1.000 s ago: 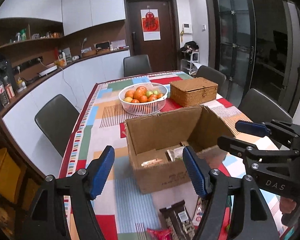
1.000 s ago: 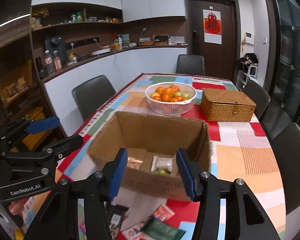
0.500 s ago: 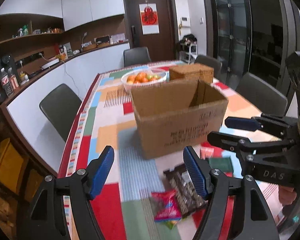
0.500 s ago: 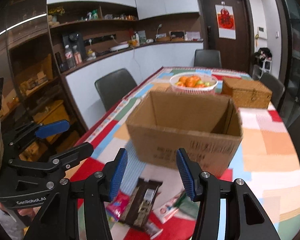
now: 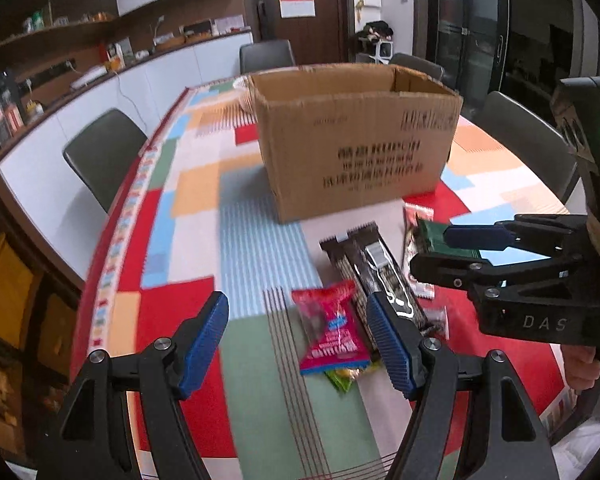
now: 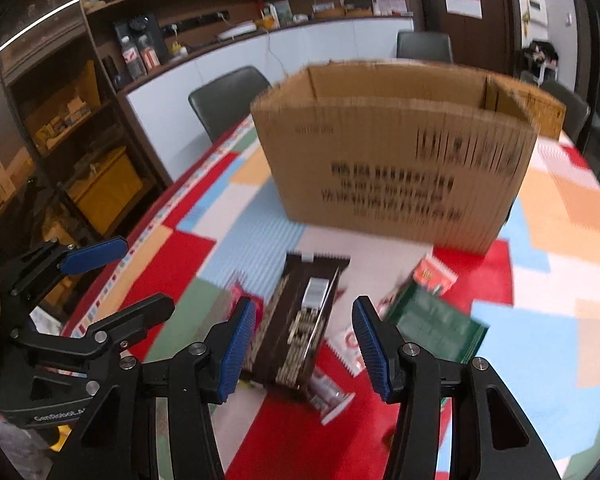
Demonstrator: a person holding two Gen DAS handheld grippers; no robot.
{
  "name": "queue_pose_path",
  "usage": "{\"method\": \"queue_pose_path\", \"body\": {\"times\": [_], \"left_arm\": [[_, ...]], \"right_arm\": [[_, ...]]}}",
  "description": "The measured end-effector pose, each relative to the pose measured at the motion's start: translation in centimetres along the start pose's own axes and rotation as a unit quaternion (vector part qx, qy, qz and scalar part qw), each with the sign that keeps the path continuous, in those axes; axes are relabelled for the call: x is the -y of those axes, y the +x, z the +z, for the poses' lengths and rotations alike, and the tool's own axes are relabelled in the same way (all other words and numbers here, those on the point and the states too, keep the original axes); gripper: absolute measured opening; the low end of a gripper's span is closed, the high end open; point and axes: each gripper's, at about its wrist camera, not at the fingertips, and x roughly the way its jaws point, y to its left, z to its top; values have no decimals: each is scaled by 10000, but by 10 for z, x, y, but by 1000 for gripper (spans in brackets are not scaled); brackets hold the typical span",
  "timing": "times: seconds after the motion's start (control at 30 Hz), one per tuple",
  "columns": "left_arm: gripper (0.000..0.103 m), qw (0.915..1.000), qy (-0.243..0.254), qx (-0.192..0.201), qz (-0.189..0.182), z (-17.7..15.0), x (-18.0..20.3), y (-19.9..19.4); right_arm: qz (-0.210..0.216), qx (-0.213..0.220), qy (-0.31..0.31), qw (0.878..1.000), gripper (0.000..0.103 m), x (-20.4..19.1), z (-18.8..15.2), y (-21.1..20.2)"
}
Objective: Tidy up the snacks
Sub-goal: 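Grasp the pink candy pack with the left tool while the right tool grasps the chocolate bar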
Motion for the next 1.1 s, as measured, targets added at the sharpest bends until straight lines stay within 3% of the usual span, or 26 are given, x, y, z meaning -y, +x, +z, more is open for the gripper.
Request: {"method": "queue_pose_path", "body": {"times": [0.5, 0.7, 1.1], "left_arm": [[68, 9965, -434, -452, -552, -17, -9, 50], [63, 9943, -472, -557, -778, -19, -9, 65], [43, 9875, -913, -827, -982, -17, -16, 87]], "right_arm": [[221, -765, 805, 9936, 51, 18, -22, 57], [405, -862, 1014, 9903, 51, 20, -22, 70], [719, -965, 1155, 9860, 39, 10, -15, 87]]}}
